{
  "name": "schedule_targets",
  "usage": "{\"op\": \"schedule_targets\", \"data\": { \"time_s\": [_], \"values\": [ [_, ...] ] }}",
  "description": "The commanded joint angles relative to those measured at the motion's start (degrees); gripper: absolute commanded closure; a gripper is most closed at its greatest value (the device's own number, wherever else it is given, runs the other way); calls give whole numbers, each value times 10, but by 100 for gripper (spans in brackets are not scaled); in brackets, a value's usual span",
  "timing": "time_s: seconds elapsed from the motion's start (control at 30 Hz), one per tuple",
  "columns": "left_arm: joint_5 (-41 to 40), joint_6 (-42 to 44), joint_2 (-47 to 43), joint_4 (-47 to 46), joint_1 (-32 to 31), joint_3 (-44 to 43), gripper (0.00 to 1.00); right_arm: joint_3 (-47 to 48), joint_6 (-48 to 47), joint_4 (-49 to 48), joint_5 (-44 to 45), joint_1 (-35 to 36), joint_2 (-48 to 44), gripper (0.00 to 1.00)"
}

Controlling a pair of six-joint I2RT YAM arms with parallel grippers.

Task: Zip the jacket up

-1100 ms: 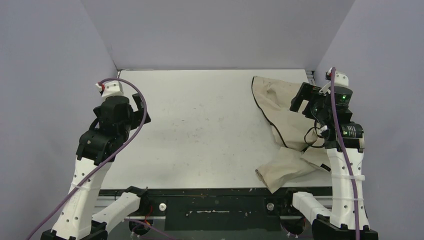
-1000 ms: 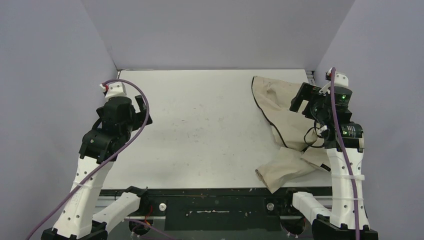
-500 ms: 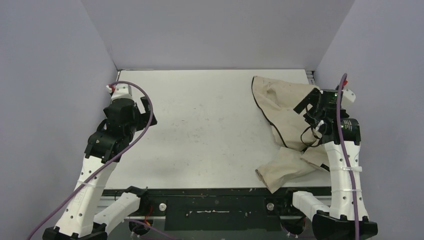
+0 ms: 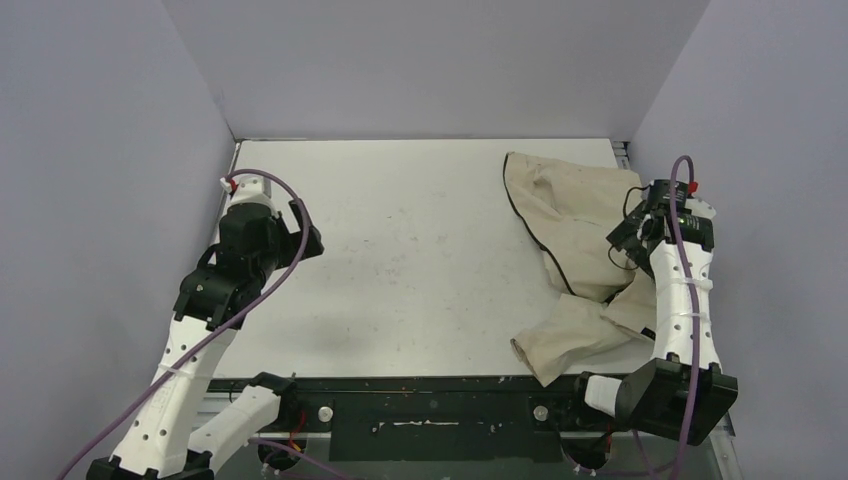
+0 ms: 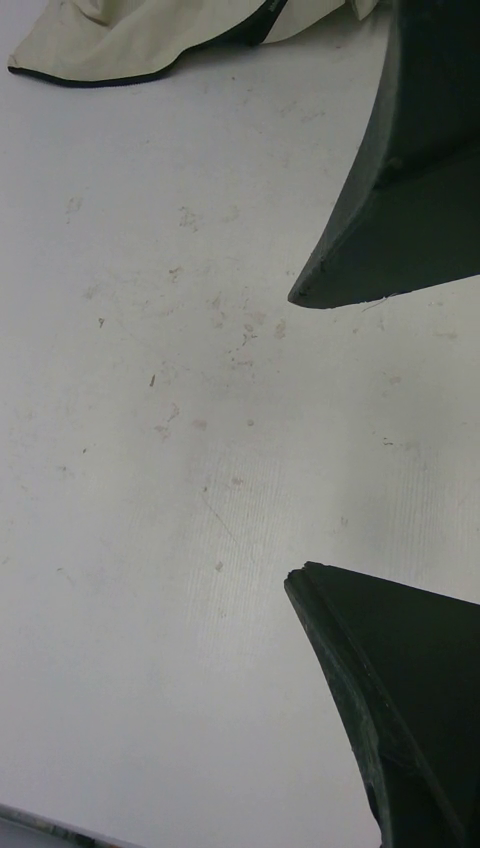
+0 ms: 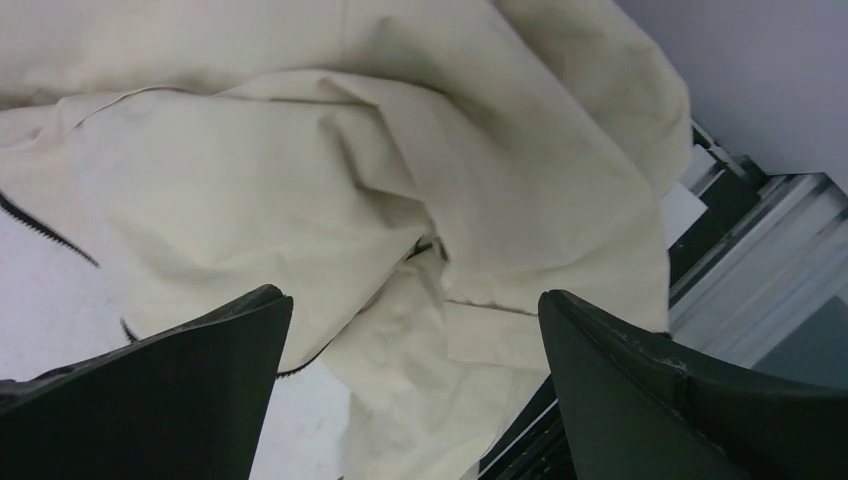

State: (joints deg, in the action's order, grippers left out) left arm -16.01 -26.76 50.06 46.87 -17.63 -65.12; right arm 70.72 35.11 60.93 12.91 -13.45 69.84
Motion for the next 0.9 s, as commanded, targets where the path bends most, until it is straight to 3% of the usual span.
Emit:
{"op": "schedule_targets", "data": {
  "time_s": [0.0,0.27,0.47,0.63,0.87],
  "values": [
    [28,-16,5,-36,2,1,3,4,-65,-27,37,-56,-4,0],
    [80,-21,39,-51,2,-15,3,-22,-60,-76,125,-80,35,0],
    [127,-48,52,-66,2,-9,3,12,-75,-94,37,-89,75,0],
    [155,-65,47,-81,1,8,3,-14,-73,-139,-51,-90,102,0],
    [137,-55,28,-67,2,3,3,-68,-80,-198,-146,-87,146,19]
  ]
}}
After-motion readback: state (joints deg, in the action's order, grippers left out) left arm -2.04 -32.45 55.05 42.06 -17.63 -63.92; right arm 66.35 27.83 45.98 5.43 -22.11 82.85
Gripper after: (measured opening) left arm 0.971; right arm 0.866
